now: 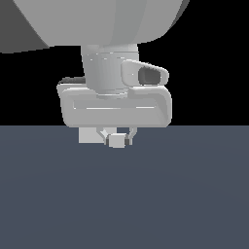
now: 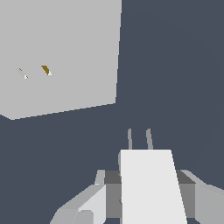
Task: Plug the charger into the wall socket.
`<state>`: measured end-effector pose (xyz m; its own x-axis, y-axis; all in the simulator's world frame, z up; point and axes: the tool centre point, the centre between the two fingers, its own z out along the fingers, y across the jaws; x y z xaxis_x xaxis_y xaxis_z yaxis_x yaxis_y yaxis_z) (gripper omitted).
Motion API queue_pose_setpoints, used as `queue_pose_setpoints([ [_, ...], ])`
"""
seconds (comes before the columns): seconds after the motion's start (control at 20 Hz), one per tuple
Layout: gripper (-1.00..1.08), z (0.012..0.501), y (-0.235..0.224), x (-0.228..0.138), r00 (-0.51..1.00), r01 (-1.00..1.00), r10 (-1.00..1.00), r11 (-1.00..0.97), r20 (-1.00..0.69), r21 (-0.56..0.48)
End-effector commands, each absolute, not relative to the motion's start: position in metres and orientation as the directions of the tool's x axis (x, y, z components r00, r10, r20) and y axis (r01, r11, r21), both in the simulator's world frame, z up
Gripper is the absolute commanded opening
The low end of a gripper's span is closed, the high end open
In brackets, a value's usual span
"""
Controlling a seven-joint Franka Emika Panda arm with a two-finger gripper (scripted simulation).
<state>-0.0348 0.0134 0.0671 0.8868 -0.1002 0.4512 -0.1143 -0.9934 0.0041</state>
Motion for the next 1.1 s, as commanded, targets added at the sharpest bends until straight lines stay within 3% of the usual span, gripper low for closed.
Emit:
queue_pose_setpoints([
  [0.0,-1.00,0.080,0.032,-0.033,0.891,-0.045,-0.037,-0.999,0.452,0.006],
  [0.4,-1.00,0.099,0.063,-0.035,0.891,0.065,0.060,-0.998,0.450,0.003],
  [1.05,-1.00,0.100,0.066,-0.033,0.892,0.073,0.065,-0.997,0.448,0.001],
])
